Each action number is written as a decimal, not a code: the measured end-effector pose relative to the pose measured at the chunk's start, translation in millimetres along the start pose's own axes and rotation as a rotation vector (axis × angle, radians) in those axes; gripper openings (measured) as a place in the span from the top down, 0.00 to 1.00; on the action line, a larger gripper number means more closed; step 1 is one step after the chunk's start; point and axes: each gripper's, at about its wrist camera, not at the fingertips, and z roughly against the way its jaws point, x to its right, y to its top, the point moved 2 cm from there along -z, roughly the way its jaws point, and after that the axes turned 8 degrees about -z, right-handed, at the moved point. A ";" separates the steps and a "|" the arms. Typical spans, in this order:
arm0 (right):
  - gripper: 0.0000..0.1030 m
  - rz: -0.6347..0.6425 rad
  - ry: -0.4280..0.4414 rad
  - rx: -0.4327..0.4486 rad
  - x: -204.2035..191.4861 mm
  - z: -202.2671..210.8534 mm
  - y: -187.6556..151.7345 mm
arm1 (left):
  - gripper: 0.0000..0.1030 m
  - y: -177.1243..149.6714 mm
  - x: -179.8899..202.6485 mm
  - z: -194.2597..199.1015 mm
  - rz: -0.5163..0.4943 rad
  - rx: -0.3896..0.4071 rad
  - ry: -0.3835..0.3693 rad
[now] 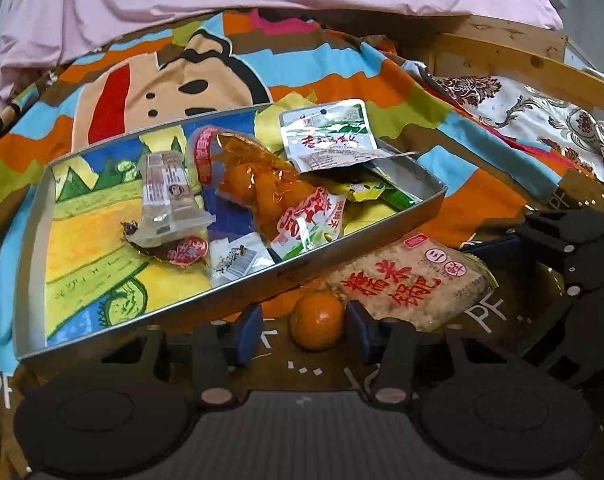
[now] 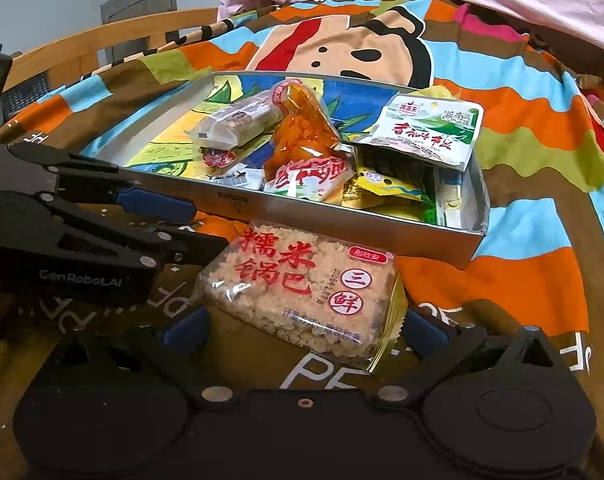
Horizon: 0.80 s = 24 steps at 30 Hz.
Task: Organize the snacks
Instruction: 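Close the left tool on the orange while the right tool grasps the rice-cracker pack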
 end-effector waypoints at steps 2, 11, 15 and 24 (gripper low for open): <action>0.01 -0.002 -0.008 0.005 0.9 0.6 0.3 | 0.51 -2.3 -0.5 -4.2 0.011 -0.009 0.001; 0.01 0.021 -0.033 0.014 1.8 0.4 -0.1 | 0.60 -9.8 3.7 -8.7 0.002 -0.005 0.022; 0.01 0.016 -0.015 0.011 -1.0 2.7 -1.1 | 0.65 -12.6 -4.3 -1.5 0.082 0.014 0.057; 0.00 -0.045 0.001 0.019 -11.7 -7.6 3.1 | 0.65 -35.3 -22.2 20.9 0.282 0.092 0.183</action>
